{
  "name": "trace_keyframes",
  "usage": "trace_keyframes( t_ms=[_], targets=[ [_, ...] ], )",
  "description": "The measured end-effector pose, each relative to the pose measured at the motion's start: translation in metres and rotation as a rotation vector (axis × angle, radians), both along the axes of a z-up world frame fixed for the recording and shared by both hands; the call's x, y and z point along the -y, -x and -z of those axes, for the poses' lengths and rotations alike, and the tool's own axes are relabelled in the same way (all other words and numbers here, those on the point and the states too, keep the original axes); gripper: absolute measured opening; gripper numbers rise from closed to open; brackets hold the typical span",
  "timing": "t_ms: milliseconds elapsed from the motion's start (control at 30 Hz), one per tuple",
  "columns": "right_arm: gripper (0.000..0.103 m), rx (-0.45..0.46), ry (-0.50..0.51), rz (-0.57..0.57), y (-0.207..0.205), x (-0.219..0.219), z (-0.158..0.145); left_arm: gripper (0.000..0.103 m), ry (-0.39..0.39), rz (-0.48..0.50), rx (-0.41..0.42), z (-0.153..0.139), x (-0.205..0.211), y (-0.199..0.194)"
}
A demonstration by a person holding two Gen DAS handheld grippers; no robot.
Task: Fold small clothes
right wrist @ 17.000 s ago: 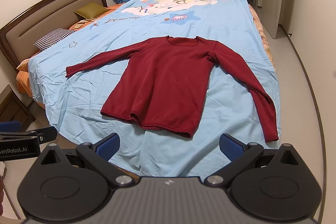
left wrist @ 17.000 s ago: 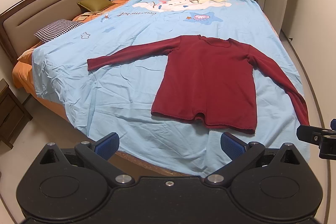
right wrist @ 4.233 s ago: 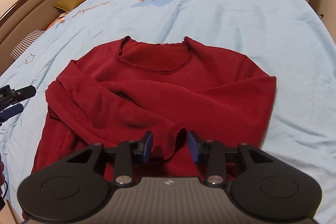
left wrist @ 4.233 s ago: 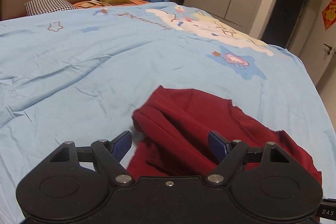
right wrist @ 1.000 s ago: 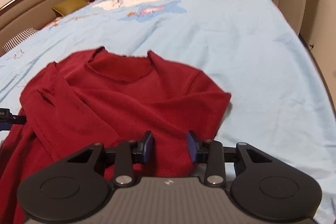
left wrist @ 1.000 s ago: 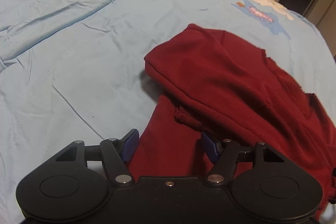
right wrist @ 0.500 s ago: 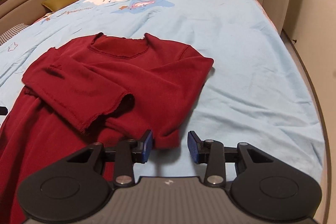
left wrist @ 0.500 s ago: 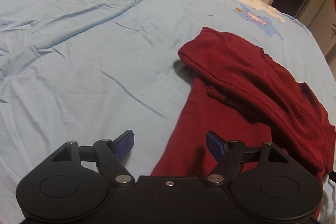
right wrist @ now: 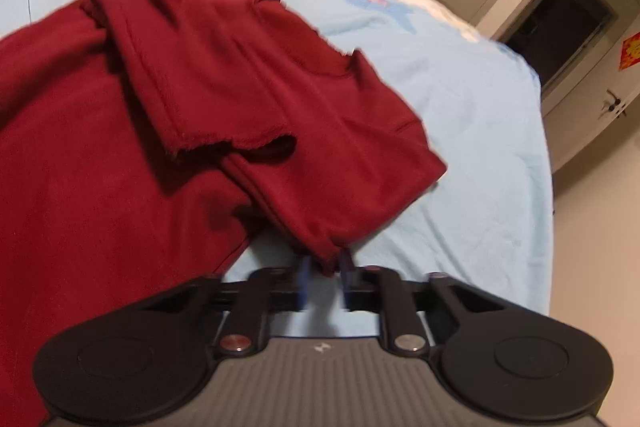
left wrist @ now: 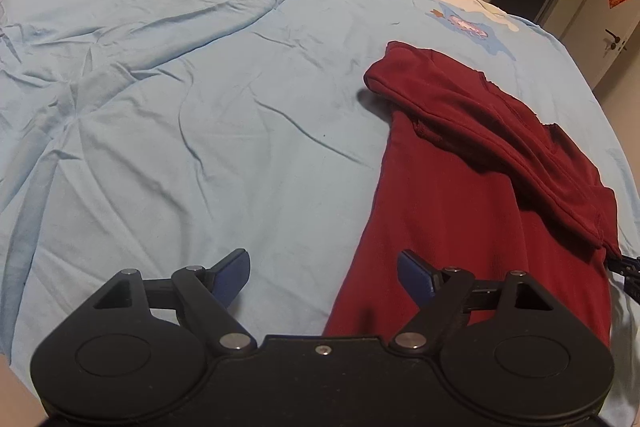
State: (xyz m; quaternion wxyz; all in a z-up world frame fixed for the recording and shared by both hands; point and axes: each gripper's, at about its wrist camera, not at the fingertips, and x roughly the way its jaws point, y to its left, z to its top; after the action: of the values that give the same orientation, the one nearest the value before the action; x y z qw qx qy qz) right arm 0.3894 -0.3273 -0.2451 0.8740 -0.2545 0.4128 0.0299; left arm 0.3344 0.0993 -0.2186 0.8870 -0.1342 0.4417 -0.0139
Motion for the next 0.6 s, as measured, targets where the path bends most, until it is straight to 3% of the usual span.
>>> trace_keyframes(
  t_ms=[67, 167, 233, 267, 333, 500, 600],
  targets=[
    [0.007, -0.009, -0.108, 0.112, 0.001, 0.006, -0.006, 0.083, 0.003, 0.001, 0.000, -0.001, -0.003, 0.005],
    [0.000, -0.027, -0.448, 0.362, 0.009, 0.030, -0.017, 0.083, 0.005, 0.011, -0.007, -0.001, -0.008, 0.010],
    [0.005, -0.028, -0.629, 0.461, 0.021, 0.042, -0.016, 0.083, 0.009, 0.021, -0.017, 0.001, -0.012, 0.013],
    [0.014, -0.031, -0.663, 0.484, 0.028, 0.043, -0.014, 0.083, 0.015, 0.029, -0.026, 0.003, -0.013, 0.014],
    [0.021, -0.030, -0.680, 0.495, 0.048, 0.038, -0.015, 0.083, 0.026, 0.044, -0.043, 0.007, -0.015, 0.015],
    [0.041, -0.078, -0.730, 0.404, 0.124, 0.006, -0.023, 0.083, 0.077, 0.095, -0.085, 0.019, -0.016, 0.016],
    [0.042, -0.151, -0.779, 0.385, 0.158, -0.012, -0.022, 0.083, 0.102, 0.128, -0.141, 0.029, -0.013, 0.013]
  ],
)
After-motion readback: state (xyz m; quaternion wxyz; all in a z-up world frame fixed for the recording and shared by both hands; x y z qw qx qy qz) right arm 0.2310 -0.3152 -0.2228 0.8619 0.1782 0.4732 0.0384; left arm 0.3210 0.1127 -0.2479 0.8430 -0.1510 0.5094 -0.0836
